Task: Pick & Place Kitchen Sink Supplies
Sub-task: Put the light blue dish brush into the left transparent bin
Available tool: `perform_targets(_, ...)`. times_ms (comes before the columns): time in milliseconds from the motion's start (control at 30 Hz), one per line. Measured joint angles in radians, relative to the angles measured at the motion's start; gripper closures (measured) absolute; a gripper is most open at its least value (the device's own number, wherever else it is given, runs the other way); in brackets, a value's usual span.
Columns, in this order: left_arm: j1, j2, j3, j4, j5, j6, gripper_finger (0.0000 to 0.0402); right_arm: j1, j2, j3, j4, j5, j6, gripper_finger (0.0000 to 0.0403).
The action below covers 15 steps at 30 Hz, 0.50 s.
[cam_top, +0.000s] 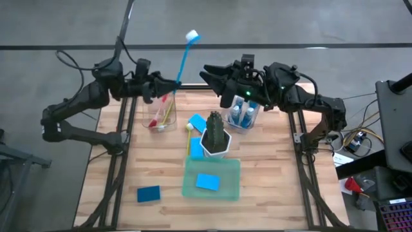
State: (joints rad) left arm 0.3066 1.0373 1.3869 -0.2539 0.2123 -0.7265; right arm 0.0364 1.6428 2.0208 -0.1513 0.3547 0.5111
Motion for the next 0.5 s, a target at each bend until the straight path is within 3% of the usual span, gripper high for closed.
perform_targets(267,0.006,-0.040,0.000,-0.276,-0.288,0.018,0.0308,0.001,-0.044,0.001,-0.063,-0.001,-0.094,0.0160)
perform_targets(500,0.006,-0.046,0.000,-0.538,-0.536,-0.057,0.0329,0.000,-0.111,0.002,-0.133,-0.020,-0.211,0.0169)
